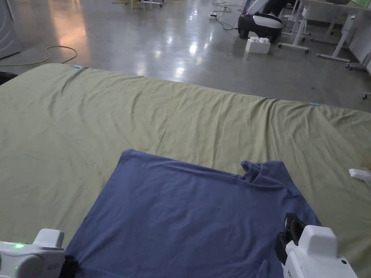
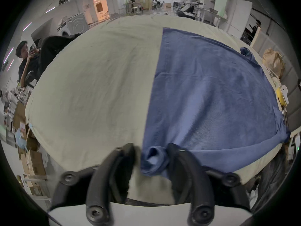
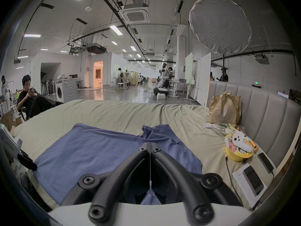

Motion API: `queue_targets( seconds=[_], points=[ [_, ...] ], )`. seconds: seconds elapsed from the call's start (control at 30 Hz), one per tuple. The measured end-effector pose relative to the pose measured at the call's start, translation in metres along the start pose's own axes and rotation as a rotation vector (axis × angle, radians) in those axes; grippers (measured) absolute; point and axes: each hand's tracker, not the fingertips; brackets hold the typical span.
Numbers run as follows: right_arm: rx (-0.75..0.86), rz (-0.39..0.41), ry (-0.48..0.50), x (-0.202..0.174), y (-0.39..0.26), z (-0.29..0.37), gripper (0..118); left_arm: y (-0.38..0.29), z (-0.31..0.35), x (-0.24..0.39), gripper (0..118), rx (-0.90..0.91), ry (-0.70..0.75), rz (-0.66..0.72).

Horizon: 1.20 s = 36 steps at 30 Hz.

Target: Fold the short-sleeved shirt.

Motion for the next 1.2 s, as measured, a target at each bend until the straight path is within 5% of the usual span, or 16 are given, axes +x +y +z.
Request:
queue_targets(
  seconds=[0.03,0.07,0.17,0.37,0.57,0.8,0.9,0.93,0.97,1.03,1.2],
  points=[
    [-0.010,-0.002,-0.005,0.004,-0.001,0.002,1,-0.002,0.004,0.005,17,0.007,-0.019,-0.023],
    [-0.019,-0.001,-0.013,0.009,-0.002,0.005,1,-0.002,0.004,0.007,11,0.011,-0.014,-0.028],
    [-0.082,0.010,-0.048,0.028,-0.005,0.015,4,-0.004,0.002,0.010,9,0.014,-0.006,-0.052],
    [-0.355,-0.002,-0.056,0.079,-0.018,0.031,59,-0.006,0.014,0.001,9,0.043,-0.018,-0.063],
    [-0.567,-0.065,-0.012,0.105,-0.050,0.048,77,-0.009,0.027,0.003,9,0.058,-0.027,-0.049],
    [-0.768,-0.013,-0.034,0.104,-0.097,0.033,76,-0.010,0.031,0.009,9,0.058,-0.023,-0.052],
    [-0.837,-0.030,0.003,0.104,-0.115,0.022,45,-0.010,0.031,0.010,9,0.056,-0.023,-0.050],
    [-0.820,-0.099,0.040,0.105,-0.120,0.022,24,-0.010,0.032,0.010,9,0.057,-0.024,-0.049],
    [-0.808,-0.144,0.051,0.105,-0.122,0.022,16,-0.009,0.030,0.009,9,0.058,-0.024,-0.048],
    [-0.813,-0.065,0.017,0.099,-0.118,0.021,10,-0.010,0.031,0.008,9,0.060,-0.027,-0.043],
    [-0.827,-0.008,0.023,0.098,-0.107,0.021,6,-0.010,0.032,0.007,9,0.071,-0.028,-0.048]
  ],
)
